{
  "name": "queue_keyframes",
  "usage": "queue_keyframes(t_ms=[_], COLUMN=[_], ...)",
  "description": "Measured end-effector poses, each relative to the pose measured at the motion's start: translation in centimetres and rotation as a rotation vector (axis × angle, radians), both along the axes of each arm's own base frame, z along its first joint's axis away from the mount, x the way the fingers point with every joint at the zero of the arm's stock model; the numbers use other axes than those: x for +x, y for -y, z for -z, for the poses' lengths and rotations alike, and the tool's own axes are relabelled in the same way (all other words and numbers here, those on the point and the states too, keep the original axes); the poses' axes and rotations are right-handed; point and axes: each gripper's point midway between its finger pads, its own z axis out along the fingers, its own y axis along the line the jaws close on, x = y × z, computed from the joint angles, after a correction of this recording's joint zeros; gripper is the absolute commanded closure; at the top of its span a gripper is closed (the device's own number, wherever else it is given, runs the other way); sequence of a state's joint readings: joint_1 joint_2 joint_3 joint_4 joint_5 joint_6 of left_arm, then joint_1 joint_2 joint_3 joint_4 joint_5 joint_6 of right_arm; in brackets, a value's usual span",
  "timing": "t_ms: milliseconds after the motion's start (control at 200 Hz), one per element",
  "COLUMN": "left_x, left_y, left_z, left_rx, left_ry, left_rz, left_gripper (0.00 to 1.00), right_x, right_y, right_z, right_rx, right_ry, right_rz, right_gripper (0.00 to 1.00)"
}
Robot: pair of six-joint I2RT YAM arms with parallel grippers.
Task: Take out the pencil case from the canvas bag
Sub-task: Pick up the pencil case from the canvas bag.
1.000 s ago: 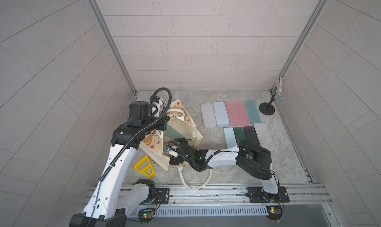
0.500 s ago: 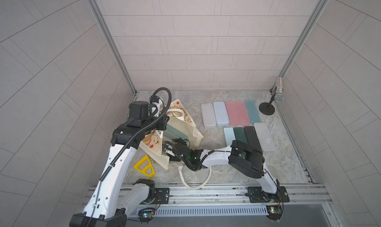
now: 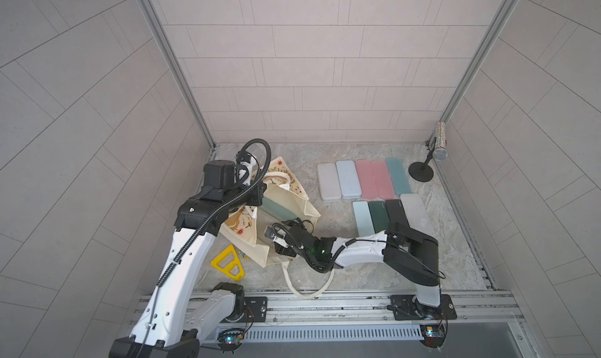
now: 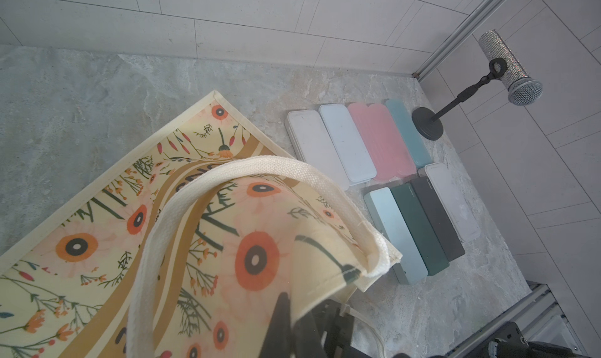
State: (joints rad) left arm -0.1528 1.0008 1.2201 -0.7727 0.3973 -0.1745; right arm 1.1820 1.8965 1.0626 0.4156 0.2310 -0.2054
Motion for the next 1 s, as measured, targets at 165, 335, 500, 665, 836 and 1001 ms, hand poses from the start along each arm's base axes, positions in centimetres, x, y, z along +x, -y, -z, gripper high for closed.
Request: queue_keyframes(t_ms=[165,335,500,665,836,1001], left_x=[0.1,0.2,0.2,0.0,-0.1,-0.1], left_y=[-0.5,-0.9,-0.8,-0.4,-0.1,0.0], left_z=[0.1,0.1,0.1,0.0,0.0,0.0], left_rx=[0.027,0.044,0.041,0.025,0.015,0.009], left_ry=[0.008,0.012,0.011,0.009,0.007,0.006], left_rz=[-0.020,-0.034,-0.028,-0.009,0.003,0.010], left_gripper=[1.00,1.00,1.00,1.00,1.00,1.00], right_x=[-1.7,-2.8,-3.2,-2.5,-1.4,-0.5], right_y=[2.2,4.7,5.0,2.5,-0.3,-2.6], right_z=[-3.1,-3.5,-1.9,-0.1,0.9,1.7], right_rx=[0.078,0.114,0.093,0.079,0.057,0.008], right_ry=[-0.012,-0.048,-0.087,-0.123,-0.117,-0.087], right_rz=[-0.004,0.011,0.014,-0.009,-0.043,-0.086], right_gripper=[0.29,0.29,0.22,0.12,0.01,0.00])
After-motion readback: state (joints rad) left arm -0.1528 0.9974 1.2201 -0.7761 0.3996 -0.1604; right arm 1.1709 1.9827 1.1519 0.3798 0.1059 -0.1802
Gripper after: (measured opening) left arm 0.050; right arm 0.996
